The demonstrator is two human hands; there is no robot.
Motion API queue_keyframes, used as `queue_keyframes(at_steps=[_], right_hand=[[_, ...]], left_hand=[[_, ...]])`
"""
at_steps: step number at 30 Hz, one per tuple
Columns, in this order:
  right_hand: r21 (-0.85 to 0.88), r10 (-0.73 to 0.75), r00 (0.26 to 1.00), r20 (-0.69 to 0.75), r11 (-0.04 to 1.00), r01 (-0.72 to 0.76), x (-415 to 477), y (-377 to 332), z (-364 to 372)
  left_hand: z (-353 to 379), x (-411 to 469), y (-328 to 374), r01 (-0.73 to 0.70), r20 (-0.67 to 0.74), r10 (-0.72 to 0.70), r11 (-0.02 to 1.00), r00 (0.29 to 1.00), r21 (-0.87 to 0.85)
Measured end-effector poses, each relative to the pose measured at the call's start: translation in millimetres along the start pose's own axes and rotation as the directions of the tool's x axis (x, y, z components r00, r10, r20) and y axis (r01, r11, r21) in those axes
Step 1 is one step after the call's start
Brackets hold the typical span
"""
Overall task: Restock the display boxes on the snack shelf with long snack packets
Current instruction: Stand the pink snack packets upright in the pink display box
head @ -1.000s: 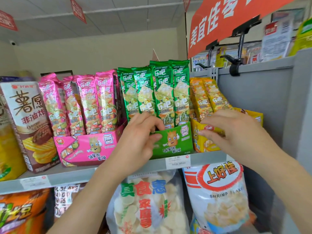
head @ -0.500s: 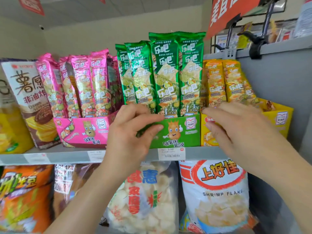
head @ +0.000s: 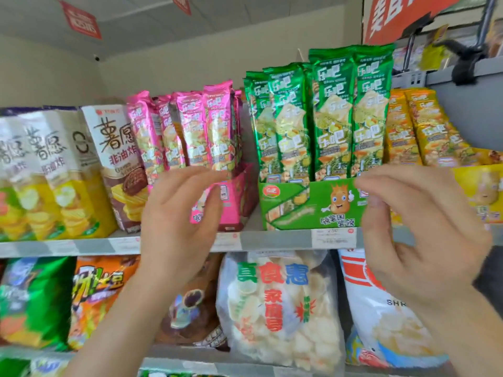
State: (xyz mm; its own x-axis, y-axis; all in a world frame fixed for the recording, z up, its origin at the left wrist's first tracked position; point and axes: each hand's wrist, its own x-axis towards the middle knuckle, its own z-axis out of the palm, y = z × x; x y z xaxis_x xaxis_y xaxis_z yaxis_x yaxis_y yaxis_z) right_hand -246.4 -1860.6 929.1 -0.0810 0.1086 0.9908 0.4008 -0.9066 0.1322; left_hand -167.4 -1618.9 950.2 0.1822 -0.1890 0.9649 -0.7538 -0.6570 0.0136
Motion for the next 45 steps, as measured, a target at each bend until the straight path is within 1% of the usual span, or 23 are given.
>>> queue_keyframes(at_steps=[2, 3, 5, 7, 9, 11, 12, 14, 17, 21, 22, 26, 30, 32, 35, 37, 38, 40, 41, 42, 43, 45], right_hand=[[0.027, -0.042, 0.999, -0.027, 0.999, 0.042, 6.3, -23.7, 14.3], [0.036, -0.050, 0.998, -0.029, 0.998, 0.051, 10.3, -35.0, 23.2], [0.046, -0.032, 0.999, -0.011, 0.998, 0.033, 20.0, -57.3, 44.2], [0.046, 0.033, 0.998, 0.060, 0.998, -0.036, 31.0, -77.6, 67.0], [0.025, 0.150, 0.972, 0.183, 0.987, -0.158, 40.2, -95.4, 89.6], [-0.028, 0.313, 0.896, 0.315, 0.947, -0.321, 47.0, -108.4, 110.7], [-0.078, 0.373, 0.855, 0.359, 0.925, -0.371, 48.2, -112.3, 120.3], [-0.178, 0.457, 0.790, 0.408, 0.889, -0.422, 47.9, -115.8, 136.4], [-0.279, 0.570, 0.699, 0.432, 0.821, -0.498, 50.9, -117.1, 151.4], [-0.332, 0.663, 0.623, 0.415, 0.748, -0.575, 59.0, -116.7, 155.9], [-0.350, 0.670, 0.619, 0.410, 0.743, -0.571, 61.3, -116.0, 154.5], [-0.406, 0.645, 0.670, 0.366, 0.759, -0.509, 71.5, -116.4, 148.1], [-0.388, 0.636, 0.700, 0.324, 0.764, -0.515, 74.6, -120.3, 148.2], [-0.314, 0.613, 0.737, 0.283, 0.786, -0.533, 72.7, -121.5, 147.9], [-0.187, 0.587, 0.783, 0.207, 0.809, -0.557, 73.5, -122.7, 149.0], [-0.127, 0.575, 0.807, 0.131, 0.818, -0.562, 74.6, -121.6, 149.9], [-0.099, 0.576, 0.809, 0.116, 0.817, -0.568, 75.0, -121.3, 149.7], [-0.051, 0.572, 0.809, 0.139, 0.820, -0.571, 75.7, -119.2, 148.3], [-0.029, 0.564, 0.809, 0.169, 0.823, -0.568, 76.1, -117.1, 147.4], [-0.008, 0.557, 0.806, 0.203, 0.824, -0.567, 76.7, -114.7, 146.0], [0.012, 0.558, 0.797, 0.232, 0.817, -0.576, 77.4, -112.3, 144.9], [0.059, 0.590, 0.755, 0.285, 0.776, -0.628, 79.0, -106.2, 143.7]], left_hand=[[-13.1, 3.3, -34.8, 0.032, 0.008, -0.033, 0.994, 0.999, 0.104], [-17.3, 4.6, -51.4, 0.031, 0.049, -0.038, 0.988, 0.998, 0.151], [-20.5, 5.3, -77.7, -0.009, 0.176, -0.029, 0.977, 0.984, 0.211], [-20.9, 5.8, -94.4, -0.094, 0.299, 0.025, 0.971, 0.954, 0.220], [-22.3, 8.0, -103.8, -0.169, 0.355, 0.094, 0.968, 0.930, 0.187], [-23.1, 11.5, -110.9, -0.204, 0.356, 0.145, 0.970, 0.923, 0.135], [-23.3, 12.7, -114.7, -0.212, 0.350, 0.164, 0.972, 0.922, 0.102], [-23.6, 12.9, -121.4, -0.209, 0.336, 0.187, 0.978, 0.923, 0.029], [-25.8, 10.9, -130.2, -0.197, 0.284, 0.204, 0.979, 0.937, -0.053], [-31.5, 5.8, -137.0, -0.162, 0.199, 0.187, 0.977, 0.962, -0.136], [-33.1, 3.8, -136.1, -0.168, 0.184, 0.195, 0.974, 0.963, -0.150], [-39.1, 1.4, -125.8, -0.203, 0.140, 0.230, 0.961, 0.963, -0.188], [-38.8, 18.3, -106.1, -0.216, 0.098, 0.234, 0.961, 0.967, -0.171], [-38.3, 32.6, -92.0, -0.154, 0.097, 0.181, 0.960, 0.979, -0.234], [-36.4, 51.6, -77.7, -0.012, 0.152, 0.060, 0.955, 0.987, -0.297], [-31.1, 55.1, -74.1, 0.028, 0.228, 0.035, 0.963, 0.973, -0.269], [-28.5, 53.3, -72.6, 0.046, 0.272, 0.022, 0.969, 0.962, -0.242], [-25.3, 45.2, -68.5, 0.051, 0.328, 0.014, 0.980, 0.945, -0.190], [-25.2, 41.2, -65.6, 0.031, 0.328, 0.027, 0.985, 0.944, -0.172], [-26.0, 38.9, -63.0, -0.002, 0.308, 0.049, 0.988, 0.950, -0.152], [-27.2, 40.4, -61.9, -0.049, 0.249, 0.077, 0.992, 0.965, -0.119], [-30.0, 58.3, -62.9, -0.136, 0.117, 0.133, 0.991, 0.984, 0.016]])
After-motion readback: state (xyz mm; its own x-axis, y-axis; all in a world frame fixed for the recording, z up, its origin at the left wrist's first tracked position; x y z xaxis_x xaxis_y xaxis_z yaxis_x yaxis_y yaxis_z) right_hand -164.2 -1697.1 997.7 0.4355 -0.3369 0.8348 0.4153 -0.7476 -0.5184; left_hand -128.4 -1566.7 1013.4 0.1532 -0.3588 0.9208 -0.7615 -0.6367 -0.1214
